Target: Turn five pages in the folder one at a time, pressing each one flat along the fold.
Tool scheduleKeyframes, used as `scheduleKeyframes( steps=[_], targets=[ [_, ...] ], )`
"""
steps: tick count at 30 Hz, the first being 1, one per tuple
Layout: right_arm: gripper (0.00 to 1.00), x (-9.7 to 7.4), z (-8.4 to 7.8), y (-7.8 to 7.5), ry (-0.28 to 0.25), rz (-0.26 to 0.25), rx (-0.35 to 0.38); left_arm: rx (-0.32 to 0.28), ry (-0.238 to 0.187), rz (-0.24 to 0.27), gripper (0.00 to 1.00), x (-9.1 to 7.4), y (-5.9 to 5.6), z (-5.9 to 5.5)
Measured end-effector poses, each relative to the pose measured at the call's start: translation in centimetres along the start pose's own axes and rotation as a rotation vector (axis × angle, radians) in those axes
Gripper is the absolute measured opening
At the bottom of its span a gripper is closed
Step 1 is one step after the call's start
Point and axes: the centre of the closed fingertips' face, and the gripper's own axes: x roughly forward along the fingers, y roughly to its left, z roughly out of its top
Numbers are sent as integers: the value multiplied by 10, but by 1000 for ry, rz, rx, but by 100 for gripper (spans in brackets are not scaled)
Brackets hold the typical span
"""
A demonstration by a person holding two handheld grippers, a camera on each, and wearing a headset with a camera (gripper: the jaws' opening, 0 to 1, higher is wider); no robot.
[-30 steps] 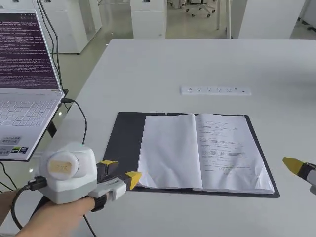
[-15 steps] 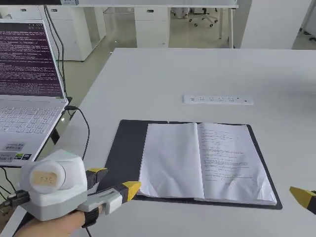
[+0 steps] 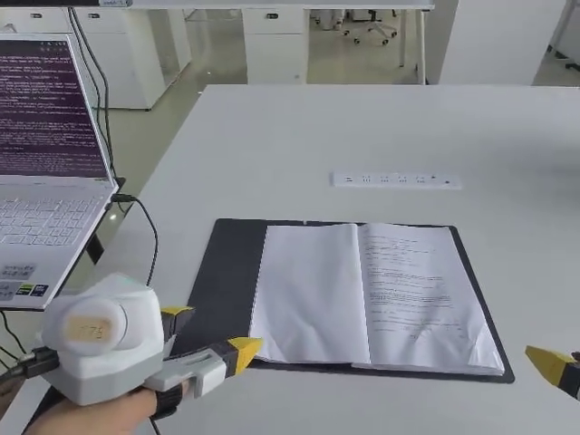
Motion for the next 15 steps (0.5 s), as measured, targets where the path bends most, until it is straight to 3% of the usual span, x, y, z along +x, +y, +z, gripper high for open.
scheduleKeyframes(
  steps=[15],
  targets=[
    [39, 8, 1, -10, 12, 3, 10, 11, 33, 0, 58, 22, -7, -4]
  ],
)
